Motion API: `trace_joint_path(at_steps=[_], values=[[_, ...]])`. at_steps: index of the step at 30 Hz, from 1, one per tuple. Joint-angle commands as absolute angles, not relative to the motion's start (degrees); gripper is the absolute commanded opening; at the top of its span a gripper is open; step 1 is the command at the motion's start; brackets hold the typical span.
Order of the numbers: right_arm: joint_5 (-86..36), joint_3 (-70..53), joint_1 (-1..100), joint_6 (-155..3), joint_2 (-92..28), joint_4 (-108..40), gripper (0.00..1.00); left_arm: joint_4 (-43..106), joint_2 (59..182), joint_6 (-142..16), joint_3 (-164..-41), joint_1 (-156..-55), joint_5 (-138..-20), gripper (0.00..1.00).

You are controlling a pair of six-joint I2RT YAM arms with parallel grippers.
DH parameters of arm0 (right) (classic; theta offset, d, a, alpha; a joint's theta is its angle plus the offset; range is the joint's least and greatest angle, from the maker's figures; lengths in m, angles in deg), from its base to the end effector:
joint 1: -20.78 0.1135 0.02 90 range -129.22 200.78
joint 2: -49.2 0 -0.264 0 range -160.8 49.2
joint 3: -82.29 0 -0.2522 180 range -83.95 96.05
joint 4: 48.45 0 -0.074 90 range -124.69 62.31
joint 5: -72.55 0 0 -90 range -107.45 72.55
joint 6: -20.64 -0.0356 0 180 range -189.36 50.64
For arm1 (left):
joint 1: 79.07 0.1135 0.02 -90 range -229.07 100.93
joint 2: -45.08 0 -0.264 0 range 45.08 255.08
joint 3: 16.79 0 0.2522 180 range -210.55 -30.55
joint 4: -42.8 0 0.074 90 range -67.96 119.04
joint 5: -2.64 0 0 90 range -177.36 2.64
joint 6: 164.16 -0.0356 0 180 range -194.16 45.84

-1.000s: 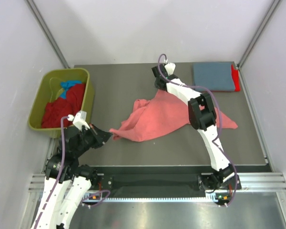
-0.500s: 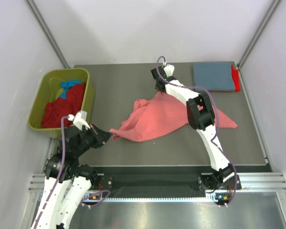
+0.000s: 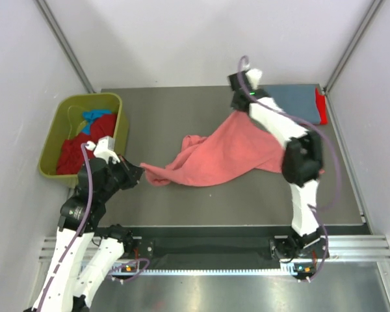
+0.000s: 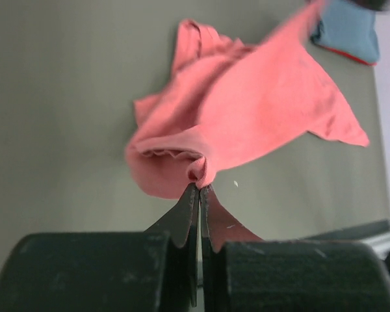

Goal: Fold and stack the t-shirts
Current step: Flatten the tshirt out

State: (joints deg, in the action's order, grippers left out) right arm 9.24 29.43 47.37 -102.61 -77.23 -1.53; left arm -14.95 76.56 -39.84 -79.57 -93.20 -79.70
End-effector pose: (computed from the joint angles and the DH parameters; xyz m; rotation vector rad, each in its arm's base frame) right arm 0.4562 0.2105 0.2527 0.3466 2.2452 -0.0116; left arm 0.1038 -0.0310 0.3337 -0.2813 2.0746 -0.6594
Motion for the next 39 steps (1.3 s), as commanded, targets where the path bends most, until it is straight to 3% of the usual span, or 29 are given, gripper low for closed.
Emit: trace_joint_path(at_steps=[1,7,11,18,23,27,35,39], values=[[12.2,23.5,41.4,-99.4,-53.0,1.9,0.0,-11.1,76.5,-47.5,-84.6,-93.0,-85.7,0.0],[9.7,12.7,29.9,-97.7,-30.5,8.7,0.0,-13.8,83.7,-53.9,-96.9,-93.0,-89.2,0.0],[7.4,14.2,24.0,-96.6,-15.6,17.0,0.0,-18.9,89.4,-55.8,-109.0,-93.0,-84.7,0.0],[4.6,26.7,23.5,-98.6,-3.0,28.6,0.0,-24.7,89.7,-52.2,-134.7,-93.0,-84.4,0.0],[1.7,32.7,23.6,-100.9,5.7,28.4,0.0,-22.4,84.2,-43.1,-138.4,-92.8,-79.4,0.0],[1.9,31.5,23.7,-102.4,9.9,23.3,0.0,-24.1,86.6,-42.7,-147.3,-92.8,-79.4,0.0],[-7.9,15.0,23.7,-99.4,2.5,3.7,0.0,-6.2,96.1,-50.1,-138.0,-92.8,-86.0,0.0],[-8.2,5.5,23.6,-97.2,-5.2,-8.2,0.0,10.9,100.8,-54.6,-122.8,-92.8,-98.8,0.0]])
